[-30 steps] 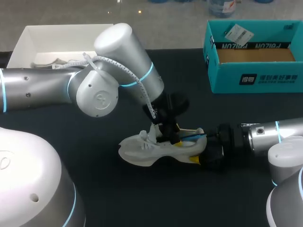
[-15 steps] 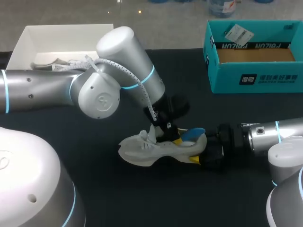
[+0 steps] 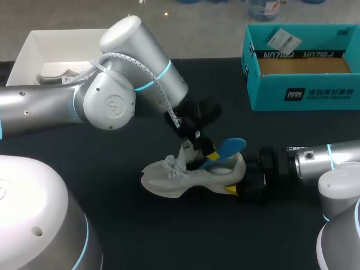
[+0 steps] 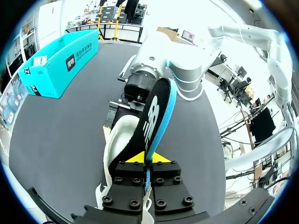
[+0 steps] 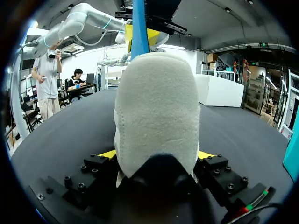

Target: Take the shoe out of the shoebox, open the shoe tongue, remove and reinsert the insole, then place the shoe into the shoebox

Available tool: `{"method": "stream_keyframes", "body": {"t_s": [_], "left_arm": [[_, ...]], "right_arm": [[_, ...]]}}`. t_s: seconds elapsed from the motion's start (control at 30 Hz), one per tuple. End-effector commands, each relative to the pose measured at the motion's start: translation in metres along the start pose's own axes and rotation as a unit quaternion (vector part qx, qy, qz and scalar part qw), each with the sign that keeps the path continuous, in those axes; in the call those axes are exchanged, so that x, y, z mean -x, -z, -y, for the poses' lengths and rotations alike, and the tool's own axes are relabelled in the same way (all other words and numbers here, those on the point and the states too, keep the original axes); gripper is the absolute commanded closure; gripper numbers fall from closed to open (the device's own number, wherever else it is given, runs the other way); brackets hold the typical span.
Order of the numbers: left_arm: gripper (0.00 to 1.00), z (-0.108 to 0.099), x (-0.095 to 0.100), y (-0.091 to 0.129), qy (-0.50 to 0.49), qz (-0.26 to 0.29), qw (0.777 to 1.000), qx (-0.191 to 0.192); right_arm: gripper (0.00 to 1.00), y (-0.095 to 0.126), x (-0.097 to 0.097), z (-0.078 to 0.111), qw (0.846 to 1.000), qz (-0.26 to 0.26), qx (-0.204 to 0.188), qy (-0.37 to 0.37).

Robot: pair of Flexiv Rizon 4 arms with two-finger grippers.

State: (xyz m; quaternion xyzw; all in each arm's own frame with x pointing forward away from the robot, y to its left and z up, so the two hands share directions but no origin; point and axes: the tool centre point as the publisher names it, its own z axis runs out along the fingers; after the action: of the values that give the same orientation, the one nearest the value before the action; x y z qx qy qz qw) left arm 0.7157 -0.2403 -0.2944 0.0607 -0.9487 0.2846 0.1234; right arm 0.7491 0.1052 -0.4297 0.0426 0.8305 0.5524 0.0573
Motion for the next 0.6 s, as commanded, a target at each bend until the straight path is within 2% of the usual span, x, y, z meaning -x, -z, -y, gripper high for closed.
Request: {"method": "stream_keyframes", "body": {"t_s": [0.03, 0.4, 0.6], "left_arm": [[1.00, 0.005, -0.005, 0.015, 0.007, -0.013, 1.000, -0.012], [1.00, 0.050, -0.034, 0.062, 0.016, -0.028, 0.997, -0.065], [1.00, 0.072, -0.044, 0.080, 0.022, -0.037, 0.995, -0.087]], "right_arm": [[1.00, -0.003, 0.000, 0.001, 1.000, 0.000, -0.002, 0.000], [1.00, -0.003, 0.000, 0.001, 1.000, 0.000, -0.002, 0.000], [1.00, -0.003, 0.000, 0.001, 1.000, 0.000, -0.002, 0.000]]}}
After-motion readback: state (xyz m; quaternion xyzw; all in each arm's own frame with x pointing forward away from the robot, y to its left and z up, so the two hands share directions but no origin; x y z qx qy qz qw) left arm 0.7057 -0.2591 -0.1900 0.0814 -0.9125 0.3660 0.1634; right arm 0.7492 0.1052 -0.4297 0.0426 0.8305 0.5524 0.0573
